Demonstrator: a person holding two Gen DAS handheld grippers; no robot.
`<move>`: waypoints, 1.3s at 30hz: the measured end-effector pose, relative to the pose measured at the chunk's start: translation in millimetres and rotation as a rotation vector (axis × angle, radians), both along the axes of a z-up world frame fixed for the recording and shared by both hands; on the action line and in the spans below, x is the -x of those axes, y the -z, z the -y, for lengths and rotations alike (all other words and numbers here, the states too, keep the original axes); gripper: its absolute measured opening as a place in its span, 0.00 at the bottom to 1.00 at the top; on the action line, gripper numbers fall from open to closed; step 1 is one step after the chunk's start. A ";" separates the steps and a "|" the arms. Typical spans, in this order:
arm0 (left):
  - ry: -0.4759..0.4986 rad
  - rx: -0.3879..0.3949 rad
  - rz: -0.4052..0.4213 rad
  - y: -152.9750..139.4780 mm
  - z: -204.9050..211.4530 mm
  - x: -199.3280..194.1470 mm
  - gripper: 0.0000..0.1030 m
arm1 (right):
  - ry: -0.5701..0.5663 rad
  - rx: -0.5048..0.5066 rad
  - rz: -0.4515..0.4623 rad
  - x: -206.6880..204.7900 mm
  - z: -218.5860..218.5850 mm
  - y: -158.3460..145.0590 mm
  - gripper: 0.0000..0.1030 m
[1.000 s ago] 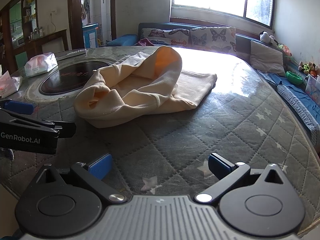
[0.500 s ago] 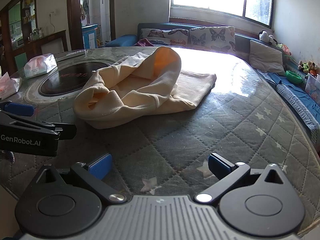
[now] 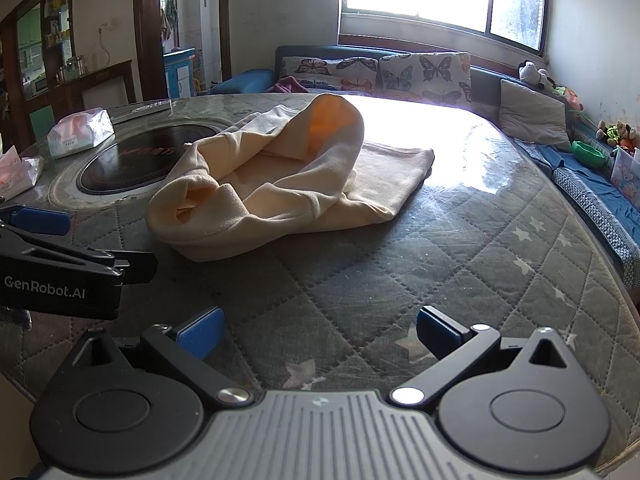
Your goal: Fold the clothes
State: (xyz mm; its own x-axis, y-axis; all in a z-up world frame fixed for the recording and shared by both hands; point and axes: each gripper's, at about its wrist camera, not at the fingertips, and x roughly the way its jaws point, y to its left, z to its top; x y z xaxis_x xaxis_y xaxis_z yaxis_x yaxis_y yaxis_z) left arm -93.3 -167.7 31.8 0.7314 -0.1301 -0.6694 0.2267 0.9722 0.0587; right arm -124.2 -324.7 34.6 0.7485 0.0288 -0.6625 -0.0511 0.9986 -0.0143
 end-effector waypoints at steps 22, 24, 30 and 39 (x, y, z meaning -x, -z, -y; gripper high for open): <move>0.005 0.002 -0.009 -9.0 -1.0 -15.2 1.00 | -0.016 -0.005 -0.008 -12.9 -3.0 -7.3 1.00; 0.002 0.004 -0.004 -11.7 -2.6 -18.8 1.00 | -0.018 -0.008 -0.008 -15.3 -2.9 -8.5 1.00; -0.002 0.008 0.002 -19.0 -6.7 -29.9 1.00 | -0.029 -0.023 -0.012 -23.9 -0.8 -12.7 1.00; 0.029 0.026 0.027 -36.3 -6.3 -48.0 1.00 | -0.047 -0.047 -0.002 -35.2 6.6 -24.3 1.00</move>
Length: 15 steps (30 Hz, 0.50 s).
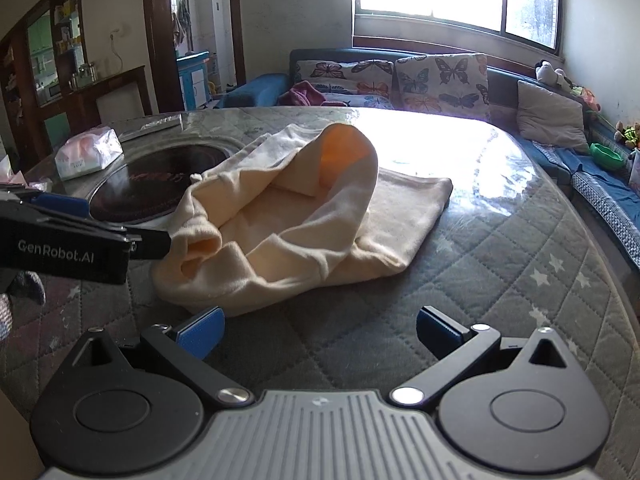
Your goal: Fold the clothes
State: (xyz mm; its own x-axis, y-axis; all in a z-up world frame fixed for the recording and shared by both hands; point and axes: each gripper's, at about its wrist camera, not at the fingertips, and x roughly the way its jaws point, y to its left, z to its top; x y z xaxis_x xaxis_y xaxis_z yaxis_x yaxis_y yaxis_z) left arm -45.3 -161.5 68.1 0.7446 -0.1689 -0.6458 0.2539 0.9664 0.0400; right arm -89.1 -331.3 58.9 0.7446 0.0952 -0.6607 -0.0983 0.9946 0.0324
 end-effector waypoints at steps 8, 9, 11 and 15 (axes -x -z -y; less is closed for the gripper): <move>0.061 -0.002 0.061 -13.0 12.2 -34.5 0.99 | 0.000 0.011 0.031 -23.3 13.4 -12.9 1.00; 0.076 -0.001 0.066 -13.7 14.7 -39.3 0.98 | 0.001 0.015 0.033 -28.5 15.5 -13.9 1.00; 0.110 -0.002 0.074 -14.3 20.7 -49.2 0.93 | 0.006 0.025 0.040 -37.5 19.0 -15.4 0.99; 0.169 -0.042 0.061 -8.3 36.0 -71.1 0.85 | 0.020 0.033 0.045 -66.3 30.8 -18.7 0.90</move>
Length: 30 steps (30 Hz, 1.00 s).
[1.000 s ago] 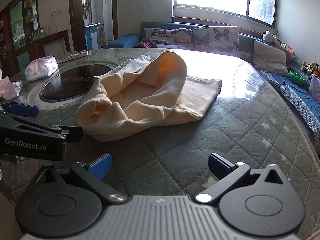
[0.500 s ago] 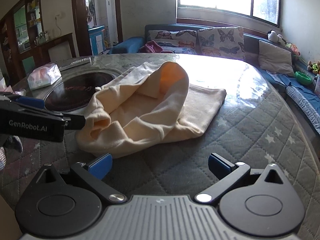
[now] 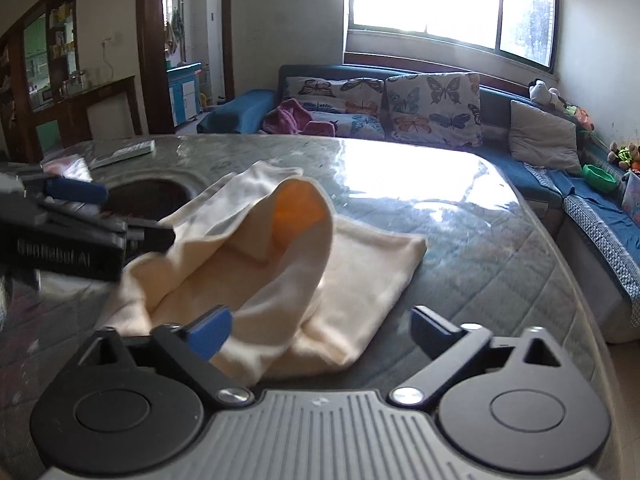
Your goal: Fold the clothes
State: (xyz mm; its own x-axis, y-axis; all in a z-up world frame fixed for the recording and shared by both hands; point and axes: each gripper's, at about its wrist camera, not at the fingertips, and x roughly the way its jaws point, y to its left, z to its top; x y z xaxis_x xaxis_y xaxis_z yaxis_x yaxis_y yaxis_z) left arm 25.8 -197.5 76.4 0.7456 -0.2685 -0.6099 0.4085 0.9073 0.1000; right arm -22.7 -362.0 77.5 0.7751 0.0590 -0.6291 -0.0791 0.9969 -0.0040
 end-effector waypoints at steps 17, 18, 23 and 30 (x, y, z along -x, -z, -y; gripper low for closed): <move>0.090 -0.051 -0.146 42.1 9.9 -48.8 0.19 | -0.067 -0.004 -0.051 -100.5 1.9 10.3 0.51; 0.089 -0.038 -0.153 42.8 6.5 -49.0 0.15 | -0.072 -0.004 -0.061 -104.7 0.6 13.8 0.45; 0.048 0.027 -0.148 36.0 -16.2 -42.9 0.07 | -0.061 -0.032 -0.085 -111.5 3.6 25.7 0.15; -0.031 0.089 -0.117 21.3 -56.4 -24.2 0.05 | -0.016 -0.041 -0.010 -90.6 14.6 13.7 0.06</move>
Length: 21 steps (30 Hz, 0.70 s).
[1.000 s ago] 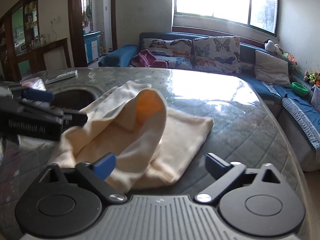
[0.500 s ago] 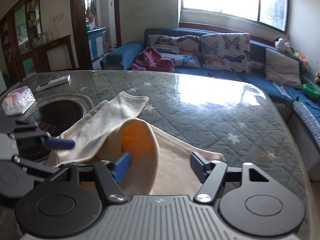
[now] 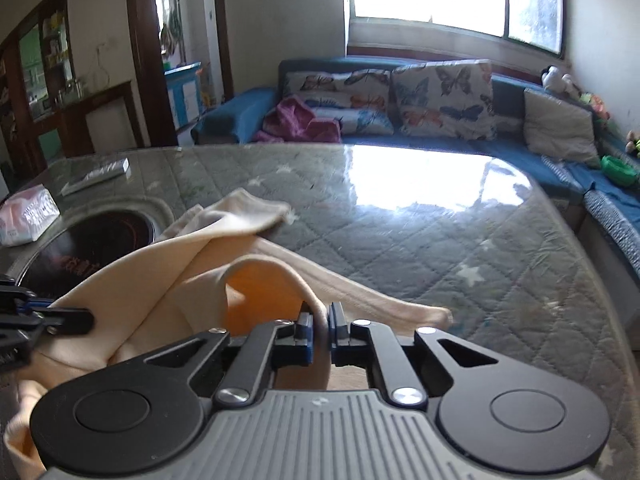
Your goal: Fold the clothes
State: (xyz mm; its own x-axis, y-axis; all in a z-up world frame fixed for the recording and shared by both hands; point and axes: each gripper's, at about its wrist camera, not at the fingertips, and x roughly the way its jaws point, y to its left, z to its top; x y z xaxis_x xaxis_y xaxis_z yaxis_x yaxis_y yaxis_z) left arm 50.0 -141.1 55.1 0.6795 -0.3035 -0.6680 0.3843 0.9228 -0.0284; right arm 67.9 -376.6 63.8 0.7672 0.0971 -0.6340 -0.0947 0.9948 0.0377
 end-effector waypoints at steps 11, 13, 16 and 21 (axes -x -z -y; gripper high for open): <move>-0.067 0.060 -0.014 -6.8 -57.4 47.0 0.02 | 0.066 0.039 0.120 67.3 18.0 -29.6 0.05; -0.061 0.061 -0.012 -9.0 -57.4 47.0 0.04 | 0.086 0.035 0.130 80.6 22.1 -30.6 0.05; -0.054 0.070 -0.010 -11.8 -50.9 41.1 0.05 | 0.131 0.025 0.131 100.9 31.7 -26.8 0.05; -0.027 0.041 0.018 -12.9 -26.4 25.2 0.33 | 0.216 -0.011 0.084 129.3 49.4 -12.0 0.06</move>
